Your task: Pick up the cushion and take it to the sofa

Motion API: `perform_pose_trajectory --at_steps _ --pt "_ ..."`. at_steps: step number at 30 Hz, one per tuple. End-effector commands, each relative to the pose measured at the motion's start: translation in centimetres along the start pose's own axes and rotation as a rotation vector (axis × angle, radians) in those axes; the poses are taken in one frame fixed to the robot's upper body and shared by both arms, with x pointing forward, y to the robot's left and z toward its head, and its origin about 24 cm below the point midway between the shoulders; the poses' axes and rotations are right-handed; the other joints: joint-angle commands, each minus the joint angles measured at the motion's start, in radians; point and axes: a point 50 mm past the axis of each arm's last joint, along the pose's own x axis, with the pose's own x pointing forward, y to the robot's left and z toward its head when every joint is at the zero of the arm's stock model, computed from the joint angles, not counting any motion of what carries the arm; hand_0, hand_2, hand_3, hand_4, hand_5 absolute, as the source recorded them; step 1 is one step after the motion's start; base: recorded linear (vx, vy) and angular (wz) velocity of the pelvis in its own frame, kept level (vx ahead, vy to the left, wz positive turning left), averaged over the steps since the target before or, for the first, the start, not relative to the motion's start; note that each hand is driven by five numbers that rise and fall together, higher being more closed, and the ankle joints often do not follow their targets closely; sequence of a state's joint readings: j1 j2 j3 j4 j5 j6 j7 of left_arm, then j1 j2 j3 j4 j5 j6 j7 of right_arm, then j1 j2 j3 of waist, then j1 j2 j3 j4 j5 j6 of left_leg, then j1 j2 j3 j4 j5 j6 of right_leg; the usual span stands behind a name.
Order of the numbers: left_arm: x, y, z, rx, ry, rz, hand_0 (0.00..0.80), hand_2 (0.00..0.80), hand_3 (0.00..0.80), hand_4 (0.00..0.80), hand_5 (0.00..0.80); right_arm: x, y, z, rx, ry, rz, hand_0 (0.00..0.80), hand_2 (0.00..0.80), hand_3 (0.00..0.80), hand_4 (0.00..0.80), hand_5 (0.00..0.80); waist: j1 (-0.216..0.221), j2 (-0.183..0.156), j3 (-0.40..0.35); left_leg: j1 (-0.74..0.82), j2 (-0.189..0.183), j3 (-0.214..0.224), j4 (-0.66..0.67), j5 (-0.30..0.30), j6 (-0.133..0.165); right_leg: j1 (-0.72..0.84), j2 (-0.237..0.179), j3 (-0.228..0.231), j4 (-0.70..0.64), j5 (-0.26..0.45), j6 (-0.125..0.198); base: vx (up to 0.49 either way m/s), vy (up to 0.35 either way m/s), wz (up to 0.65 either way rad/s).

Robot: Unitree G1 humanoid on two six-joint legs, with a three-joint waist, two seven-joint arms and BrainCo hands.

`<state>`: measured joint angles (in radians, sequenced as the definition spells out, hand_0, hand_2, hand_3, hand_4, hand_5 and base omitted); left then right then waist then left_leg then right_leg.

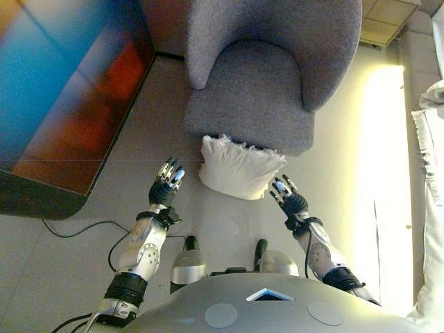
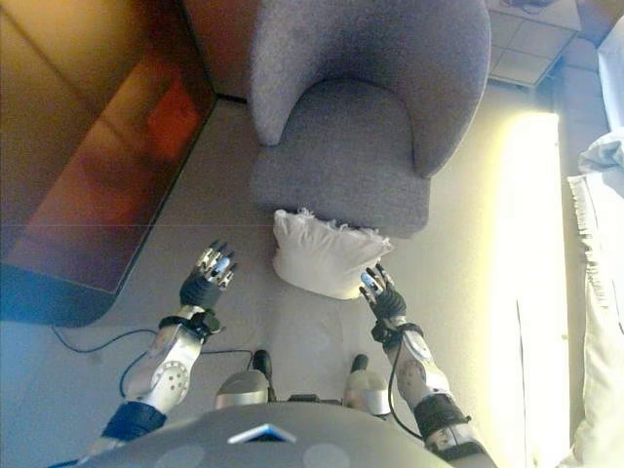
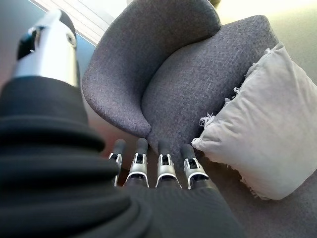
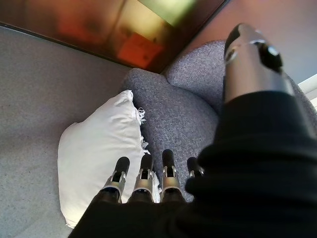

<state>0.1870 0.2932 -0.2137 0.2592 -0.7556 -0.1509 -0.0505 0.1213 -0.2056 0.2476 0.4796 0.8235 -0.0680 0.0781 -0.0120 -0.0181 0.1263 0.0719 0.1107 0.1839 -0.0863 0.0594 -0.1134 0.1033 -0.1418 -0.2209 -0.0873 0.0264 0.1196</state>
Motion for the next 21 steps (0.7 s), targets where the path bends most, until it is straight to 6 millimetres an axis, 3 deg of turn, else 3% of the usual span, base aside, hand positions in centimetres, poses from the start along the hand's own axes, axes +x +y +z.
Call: perform_pose_trajectory --at_steps 1,21 --pt "0.64 -0.46 1.73 0.052 -0.083 -0.037 0.0 0.0 0.0 0.0 0.0 0.55 1.91 1.81 0.007 -0.1 0.077 0.0 0.0 0.0 0.0 0.0 -0.005 0.004 -0.034 -0.022 -0.004 -0.001 0.052 -0.047 0.029 -0.058 -0.01 0.03 0.068 0.003 0.045 0.032 0.004 0.0" --pt "0.2 -0.24 1.52 0.066 -0.097 -0.028 0.0 0.0 0.0 0.0 0.0 0.19 1.66 0.82 -0.003 -0.073 0.07 0.0 0.0 0.0 0.0 0.0 -0.007 0.0 -0.037 -0.009 -0.01 0.009 0.046 -0.052 0.035 -0.049 -0.016 0.026 0.065 0.004 0.048 0.009 0.001 0.0"
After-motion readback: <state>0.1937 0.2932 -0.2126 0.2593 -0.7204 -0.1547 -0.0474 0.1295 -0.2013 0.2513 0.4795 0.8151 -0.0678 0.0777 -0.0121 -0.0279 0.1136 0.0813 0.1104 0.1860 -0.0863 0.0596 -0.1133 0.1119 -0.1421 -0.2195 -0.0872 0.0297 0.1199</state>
